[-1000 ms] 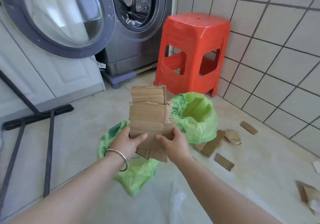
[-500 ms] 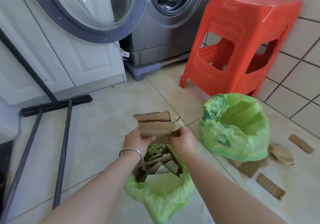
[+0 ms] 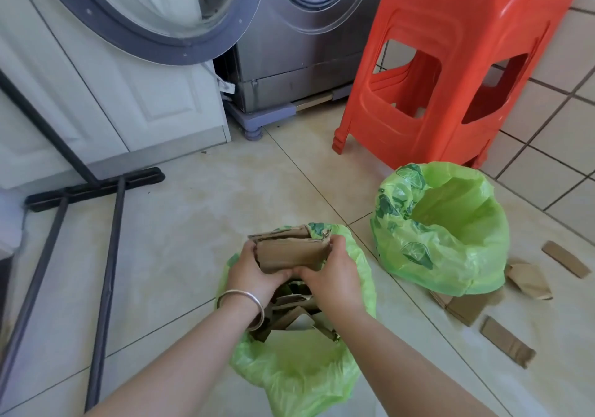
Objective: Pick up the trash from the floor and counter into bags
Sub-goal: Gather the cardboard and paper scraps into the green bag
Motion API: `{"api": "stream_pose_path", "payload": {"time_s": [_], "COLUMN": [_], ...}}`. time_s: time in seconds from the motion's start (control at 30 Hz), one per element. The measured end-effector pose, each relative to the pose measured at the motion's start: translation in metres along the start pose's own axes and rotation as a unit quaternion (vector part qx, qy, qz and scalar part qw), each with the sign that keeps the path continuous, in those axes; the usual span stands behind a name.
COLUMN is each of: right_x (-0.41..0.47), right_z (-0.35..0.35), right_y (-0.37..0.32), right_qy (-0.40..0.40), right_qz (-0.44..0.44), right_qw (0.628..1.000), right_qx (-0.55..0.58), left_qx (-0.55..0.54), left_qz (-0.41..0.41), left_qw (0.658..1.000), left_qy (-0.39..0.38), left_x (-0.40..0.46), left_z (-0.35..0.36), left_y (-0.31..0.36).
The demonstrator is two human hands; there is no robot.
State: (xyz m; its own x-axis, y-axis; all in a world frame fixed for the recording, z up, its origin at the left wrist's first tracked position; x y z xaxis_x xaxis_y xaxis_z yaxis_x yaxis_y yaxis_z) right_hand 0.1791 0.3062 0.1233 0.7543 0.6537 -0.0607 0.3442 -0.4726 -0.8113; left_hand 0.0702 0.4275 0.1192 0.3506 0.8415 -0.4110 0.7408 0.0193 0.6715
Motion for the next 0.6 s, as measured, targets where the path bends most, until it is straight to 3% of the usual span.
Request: {"api": "stream_pose_path", "payload": {"time_s": [0.1,0.2,0.4,0.53,0.6], "right_x": [-0.002,0.004,0.005,0.001,0.0], "right_z": [-0.012,0.0,0.034,0.049,0.045], "right_y": [-0.023,-0.031,-0.013,-0.01,-0.012], "right_qy": [0.021,-0.01,-0.124,-0.19,-0.192], "right_qz": [-0.104,-0.168,-0.146,-0.139,-0.137], "right_qw": [0.992,0.976,0.951,0.943,0.948], "right_qx": [-0.074,-0.135,-0.243,-0.236,-0.212], "left_qx": [-0.054,0.054,0.274,0.391,0.418], "left_qz": [0.098,0.173,0.128,0.12,0.134], "left_qw": [0.991,0.977,0.952,0.913,0.898], "left_qy": [0.072,0.112,0.044,0.0,0.013], "left_x": [-0.016,-0.022,0.002,0.003,-0.005], "left_z": [-0.023,-0.02,0.013,0.025,0.019], "left_y": [0.012,0.022,0.002,-0.005,0.006]}}
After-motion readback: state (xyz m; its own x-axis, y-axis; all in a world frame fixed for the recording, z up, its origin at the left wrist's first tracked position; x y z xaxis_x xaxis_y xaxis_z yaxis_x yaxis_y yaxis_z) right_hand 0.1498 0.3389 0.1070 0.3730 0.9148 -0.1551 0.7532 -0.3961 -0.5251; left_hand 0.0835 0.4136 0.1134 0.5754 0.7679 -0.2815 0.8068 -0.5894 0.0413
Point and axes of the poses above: each hand's wrist, its own x-axis towards the middle knuckle, its own z-axis out of the palm, y = z × x, the point moved 8 cm from there along x, towards the middle knuckle, and after that the axes turned 14 degrees about -z, right-handed, at the moved point
